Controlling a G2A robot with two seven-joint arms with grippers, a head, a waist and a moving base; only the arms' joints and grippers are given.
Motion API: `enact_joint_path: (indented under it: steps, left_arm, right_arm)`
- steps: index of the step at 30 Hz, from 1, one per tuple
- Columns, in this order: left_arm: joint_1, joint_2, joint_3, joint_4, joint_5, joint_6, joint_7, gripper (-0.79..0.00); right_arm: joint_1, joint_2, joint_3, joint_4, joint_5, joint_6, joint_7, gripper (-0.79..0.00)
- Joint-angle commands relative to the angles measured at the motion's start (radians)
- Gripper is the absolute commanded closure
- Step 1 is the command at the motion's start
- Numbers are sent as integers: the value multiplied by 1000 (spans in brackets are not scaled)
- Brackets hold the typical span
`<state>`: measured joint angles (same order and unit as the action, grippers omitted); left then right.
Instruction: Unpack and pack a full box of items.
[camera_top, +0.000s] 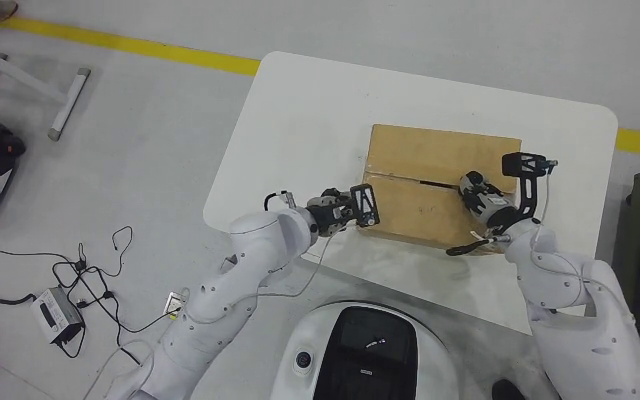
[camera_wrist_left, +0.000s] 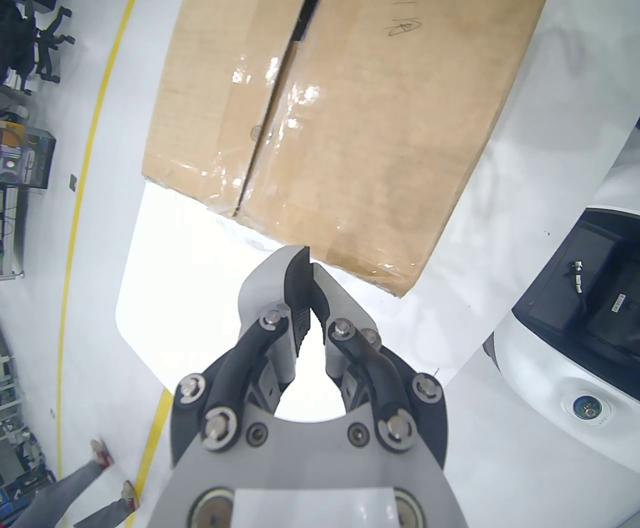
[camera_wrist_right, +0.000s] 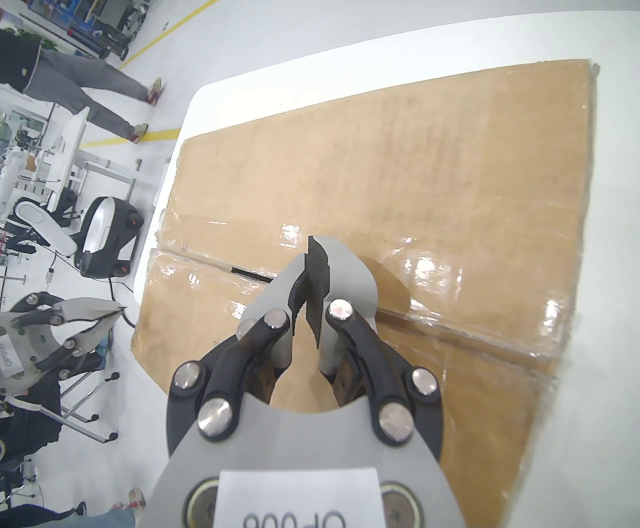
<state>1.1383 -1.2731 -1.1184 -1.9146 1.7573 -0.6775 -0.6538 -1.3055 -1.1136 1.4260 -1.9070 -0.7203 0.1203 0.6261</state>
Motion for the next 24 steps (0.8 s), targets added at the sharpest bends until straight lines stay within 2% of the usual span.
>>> enact_joint_path:
  steps: [1,7,16,24]
  left_arm:
    - [-5,3,-8,8,95,39,-57,-785]
    - [-46,-4,7,122,157,142,-45,-785]
    - [-124,-27,101,265,172,211,96,-785]
    - [-173,-45,124,348,132,278,163,-785]
  right_arm:
    - [-1,0,3,4,7,-11,-10,0]
    - [0,-1,9,2,14,-22,-10,0]
    - [18,-2,7,13,9,-21,-4,0]
    - [25,-5,-9,22,7,-14,-8,0]
